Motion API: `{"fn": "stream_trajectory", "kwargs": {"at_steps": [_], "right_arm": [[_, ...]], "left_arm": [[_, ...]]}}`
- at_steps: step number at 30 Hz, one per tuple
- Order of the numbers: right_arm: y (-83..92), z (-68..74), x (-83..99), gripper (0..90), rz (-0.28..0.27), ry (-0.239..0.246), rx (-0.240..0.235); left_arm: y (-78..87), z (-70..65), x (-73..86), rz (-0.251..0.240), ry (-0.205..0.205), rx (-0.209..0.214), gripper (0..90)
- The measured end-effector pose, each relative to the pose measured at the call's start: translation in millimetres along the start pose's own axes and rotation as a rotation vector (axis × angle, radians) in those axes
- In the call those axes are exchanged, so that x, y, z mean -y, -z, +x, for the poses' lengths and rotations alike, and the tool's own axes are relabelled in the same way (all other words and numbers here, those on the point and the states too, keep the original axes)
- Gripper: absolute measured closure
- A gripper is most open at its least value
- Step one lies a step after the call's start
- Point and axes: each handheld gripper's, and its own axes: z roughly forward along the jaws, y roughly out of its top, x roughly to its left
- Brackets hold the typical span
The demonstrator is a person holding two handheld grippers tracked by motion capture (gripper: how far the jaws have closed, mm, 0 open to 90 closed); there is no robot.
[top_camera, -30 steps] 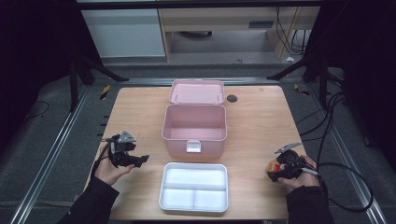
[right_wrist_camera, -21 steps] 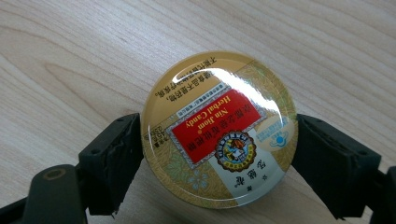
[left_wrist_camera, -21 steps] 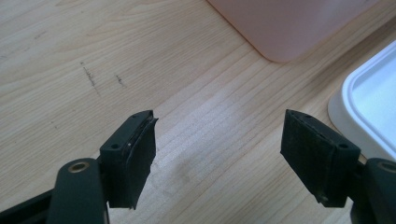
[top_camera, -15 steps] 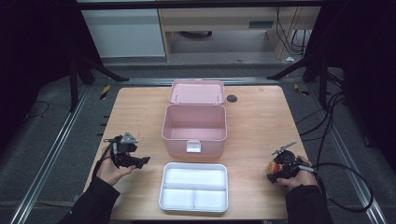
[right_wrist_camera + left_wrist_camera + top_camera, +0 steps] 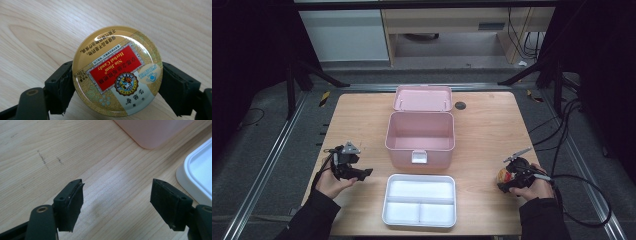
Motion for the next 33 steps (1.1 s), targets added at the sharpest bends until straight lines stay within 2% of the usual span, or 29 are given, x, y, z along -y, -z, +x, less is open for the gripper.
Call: {"fn": "stream_trajectory", "kwargs": {"at_steps": [6,12,15,19,24,33], "right_arm": [[16.8,6.6,-13.2,20.6,-0.066,0.031,-0.017],[25.7,15.3,-27.2,20.6,-0.104,0.068,-0.034],[29.9,17.2,-35.1,20.6,-0.117,0.078,-0.032],[40.0,17.5,-46.8,20.6,-0.165,0.079,-0.022],[50.4,19.8,-67.8,20.6,-0.218,0.092,-0.029],[69.2,21.7,-108.5,20.6,-0.279,0.113,-0.031]], "left_arm": [[-0.3,2.2,0.1,0.000,0.006,-0.003,26.5],[-2.3,1.8,-0.4,0.005,0.004,0.003,27.3],[-2.3,2.5,-0.2,0.006,0.003,0.001,27.1],[-2.4,3.5,0.2,0.006,0.008,-0.002,26.9],[-4.2,3.3,-0.2,0.007,0.005,0.005,26.5],[-6.3,5.1,-0.1,0.008,0.008,0.003,26.0]]}}
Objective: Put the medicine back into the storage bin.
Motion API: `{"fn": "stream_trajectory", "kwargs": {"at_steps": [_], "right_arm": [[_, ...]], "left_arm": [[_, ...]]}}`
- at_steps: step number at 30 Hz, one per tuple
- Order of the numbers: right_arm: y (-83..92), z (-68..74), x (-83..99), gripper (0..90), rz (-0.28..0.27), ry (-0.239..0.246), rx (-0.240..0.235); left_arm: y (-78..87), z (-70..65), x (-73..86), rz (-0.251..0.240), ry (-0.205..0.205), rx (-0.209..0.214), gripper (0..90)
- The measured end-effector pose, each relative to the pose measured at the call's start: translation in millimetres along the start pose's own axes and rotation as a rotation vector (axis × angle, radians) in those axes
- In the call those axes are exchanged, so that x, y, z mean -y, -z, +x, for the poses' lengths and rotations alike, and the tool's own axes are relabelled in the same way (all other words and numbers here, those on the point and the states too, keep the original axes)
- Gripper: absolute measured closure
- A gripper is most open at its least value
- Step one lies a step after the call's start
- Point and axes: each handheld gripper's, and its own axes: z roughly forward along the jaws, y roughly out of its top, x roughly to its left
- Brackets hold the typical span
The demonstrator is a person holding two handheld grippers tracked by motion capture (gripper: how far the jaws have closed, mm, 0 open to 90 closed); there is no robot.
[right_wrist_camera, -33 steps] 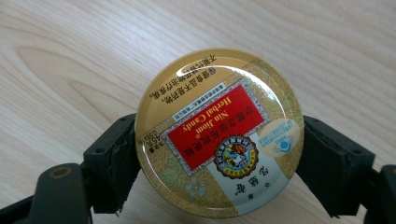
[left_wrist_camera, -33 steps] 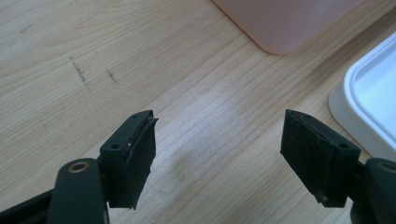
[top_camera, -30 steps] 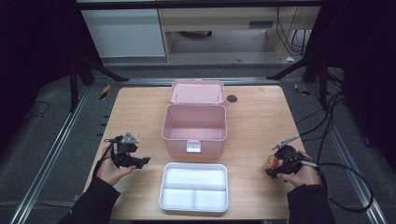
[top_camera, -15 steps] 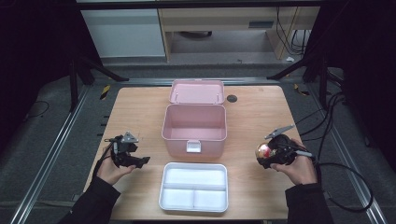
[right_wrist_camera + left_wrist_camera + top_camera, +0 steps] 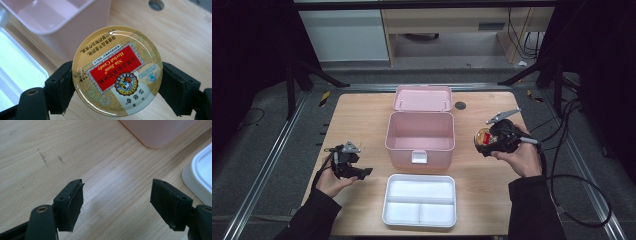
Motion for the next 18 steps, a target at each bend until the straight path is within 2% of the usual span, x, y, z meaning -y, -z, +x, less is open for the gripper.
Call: {"fn": "stream_trajectory", "kwargs": {"at_steps": [4,8,18], "right_arm": [[2.0,1.7,-20.0,20.6,-0.027,0.016,-0.002],[1.9,4.0,-38.9,20.6,-0.054,0.028,-0.015],[-6.4,13.7,-81.2,20.6,-0.083,0.073,-0.036]], "left_arm": [[-3.9,-2.1,0.5,0.015,-0.009,-0.001,25.3],[-3.4,-1.9,0.1,0.010,-0.006,0.000,25.1],[-1.6,-0.8,-0.1,0.000,-0.004,-0.002,25.0]]}}
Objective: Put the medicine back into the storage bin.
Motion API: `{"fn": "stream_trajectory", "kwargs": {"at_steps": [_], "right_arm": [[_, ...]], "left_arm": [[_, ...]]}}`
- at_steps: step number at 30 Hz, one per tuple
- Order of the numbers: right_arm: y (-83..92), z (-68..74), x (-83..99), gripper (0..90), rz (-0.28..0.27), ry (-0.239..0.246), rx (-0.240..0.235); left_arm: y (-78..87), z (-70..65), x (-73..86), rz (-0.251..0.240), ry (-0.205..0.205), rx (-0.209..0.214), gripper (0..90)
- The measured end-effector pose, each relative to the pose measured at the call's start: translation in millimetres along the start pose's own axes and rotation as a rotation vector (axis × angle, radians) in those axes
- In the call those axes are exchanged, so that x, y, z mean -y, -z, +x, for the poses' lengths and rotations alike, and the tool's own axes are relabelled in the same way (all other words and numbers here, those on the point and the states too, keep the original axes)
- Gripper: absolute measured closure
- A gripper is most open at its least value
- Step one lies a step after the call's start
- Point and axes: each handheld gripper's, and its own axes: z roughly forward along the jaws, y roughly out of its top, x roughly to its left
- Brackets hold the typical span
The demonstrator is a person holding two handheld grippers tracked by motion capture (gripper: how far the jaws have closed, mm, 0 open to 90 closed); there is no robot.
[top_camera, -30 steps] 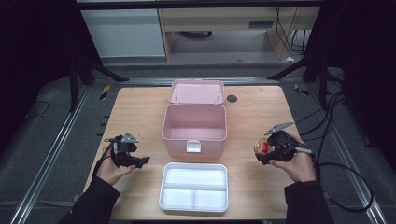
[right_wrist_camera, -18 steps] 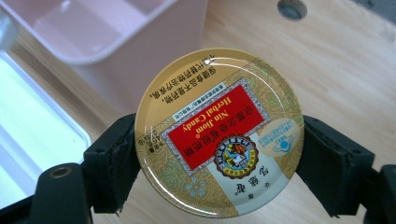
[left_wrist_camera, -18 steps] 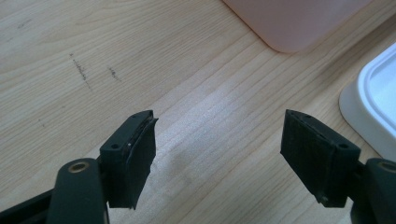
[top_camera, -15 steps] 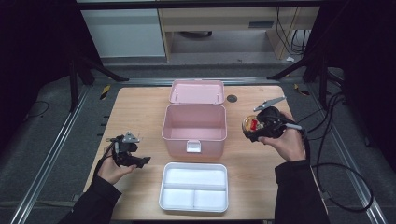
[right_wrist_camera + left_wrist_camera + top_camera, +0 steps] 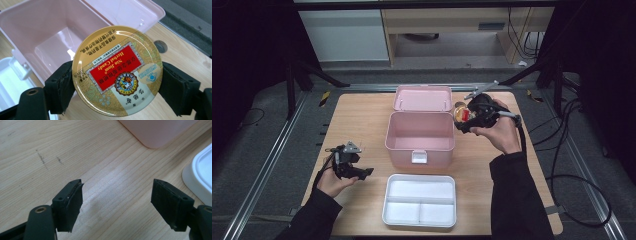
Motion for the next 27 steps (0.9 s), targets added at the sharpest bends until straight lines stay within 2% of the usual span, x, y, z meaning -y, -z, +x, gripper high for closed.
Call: {"fn": "stream_trajectory", "kwargs": {"at_steps": [5,13,27], "right_arm": [[-10.2,4.9,-17.7,20.6,-0.011,0.019,-0.022],[-32.2,15.0,-42.4,20.6,0.001,0.055,-0.048],[-77.8,41.6,-79.0,20.6,0.070,0.134,-0.103]], "left_arm": [[-1.3,-0.2,0.3,0.004,-0.001,0.002,25.1],[0.2,0.7,0.2,-0.002,0.003,0.004,25.1],[1.6,0.3,-0.4,-0.007,-0.001,0.007,25.5]]}}
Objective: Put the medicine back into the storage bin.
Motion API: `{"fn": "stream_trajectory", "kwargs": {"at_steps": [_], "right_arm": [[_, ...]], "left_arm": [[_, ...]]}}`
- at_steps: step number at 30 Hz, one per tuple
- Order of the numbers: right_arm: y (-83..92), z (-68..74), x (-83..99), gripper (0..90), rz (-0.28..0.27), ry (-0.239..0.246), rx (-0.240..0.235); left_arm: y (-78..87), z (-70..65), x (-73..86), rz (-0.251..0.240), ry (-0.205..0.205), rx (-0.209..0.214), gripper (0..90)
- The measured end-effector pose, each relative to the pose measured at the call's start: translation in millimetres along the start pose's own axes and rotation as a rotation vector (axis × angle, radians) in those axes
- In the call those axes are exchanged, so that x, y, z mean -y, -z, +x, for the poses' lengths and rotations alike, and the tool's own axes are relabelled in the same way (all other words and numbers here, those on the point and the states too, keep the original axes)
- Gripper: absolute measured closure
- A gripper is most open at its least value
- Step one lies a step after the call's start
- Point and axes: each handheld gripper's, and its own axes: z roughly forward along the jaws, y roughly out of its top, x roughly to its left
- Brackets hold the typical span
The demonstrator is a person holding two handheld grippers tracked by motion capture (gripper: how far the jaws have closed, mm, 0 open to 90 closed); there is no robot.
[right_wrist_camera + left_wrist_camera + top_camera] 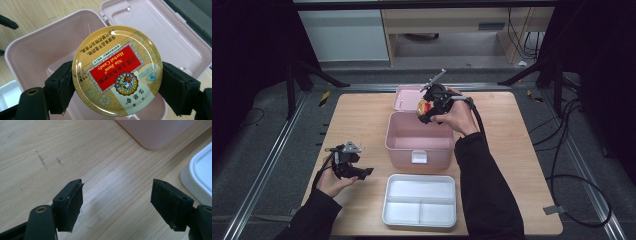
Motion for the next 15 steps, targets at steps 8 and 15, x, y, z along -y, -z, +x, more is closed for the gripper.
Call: {"fn": "stream_trajectory", "kwargs": {"at_steps": [8,15], "right_arm": [[-30.1,8.4,-12.6,20.6,0.065,0.036,-0.034],[-55.3,20.0,-17.8,20.6,0.108,0.067,-0.068]], "left_arm": [[0.1,0.2,0.1,0.002,-0.001,0.002,25.5],[-0.1,0.4,0.3,0.003,-0.003,0.003,25.5]]}}
